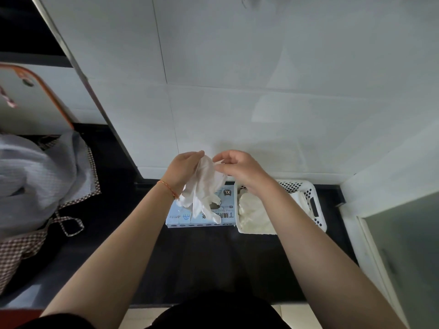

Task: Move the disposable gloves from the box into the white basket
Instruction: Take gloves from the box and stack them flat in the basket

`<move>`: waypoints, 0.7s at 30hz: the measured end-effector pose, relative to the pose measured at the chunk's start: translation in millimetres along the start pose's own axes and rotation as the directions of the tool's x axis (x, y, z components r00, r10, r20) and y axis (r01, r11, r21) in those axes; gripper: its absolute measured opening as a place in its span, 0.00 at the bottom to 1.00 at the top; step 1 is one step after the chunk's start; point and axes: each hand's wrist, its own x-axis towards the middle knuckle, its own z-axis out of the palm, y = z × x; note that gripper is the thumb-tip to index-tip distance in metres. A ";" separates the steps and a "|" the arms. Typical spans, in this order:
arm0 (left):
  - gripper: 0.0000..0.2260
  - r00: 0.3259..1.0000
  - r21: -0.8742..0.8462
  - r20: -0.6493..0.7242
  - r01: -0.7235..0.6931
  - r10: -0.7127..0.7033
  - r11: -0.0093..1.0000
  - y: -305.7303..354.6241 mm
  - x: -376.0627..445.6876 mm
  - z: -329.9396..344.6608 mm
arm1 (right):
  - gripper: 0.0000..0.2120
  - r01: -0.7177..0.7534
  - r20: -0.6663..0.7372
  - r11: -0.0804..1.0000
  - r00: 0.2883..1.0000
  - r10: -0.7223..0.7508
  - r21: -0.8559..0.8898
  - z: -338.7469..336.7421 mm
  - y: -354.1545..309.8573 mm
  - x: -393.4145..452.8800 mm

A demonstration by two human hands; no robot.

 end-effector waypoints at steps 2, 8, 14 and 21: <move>0.16 1.000 -0.016 0.021 0.001 -0.001 1.000 -0.5 -1.2 2.4 | 0.08 -0.046 0.008 0.999 0.999 0.046 -0.006 -7.1 2.4 -1.5; 0.24 0.981 -0.017 0.189 -0.044 0.046 0.999 0.7 -6.1 9.2 | 0.04 -0.025 -0.133 0.999 0.991 0.020 -0.037 -24.0 -5.4 -9.3; 0.21 0.955 0.181 0.211 -0.248 0.209 0.952 -2.1 -8.3 23.1 | 0.11 0.021 -0.153 0.978 0.987 -0.054 -0.208 -37.3 -22.1 -19.9; 0.09 0.966 0.252 0.145 -0.247 0.215 0.936 7.7 -15.7 39.9 | 0.12 0.101 -0.257 0.960 0.951 -0.170 -0.260 -50.9 -21.1 -25.1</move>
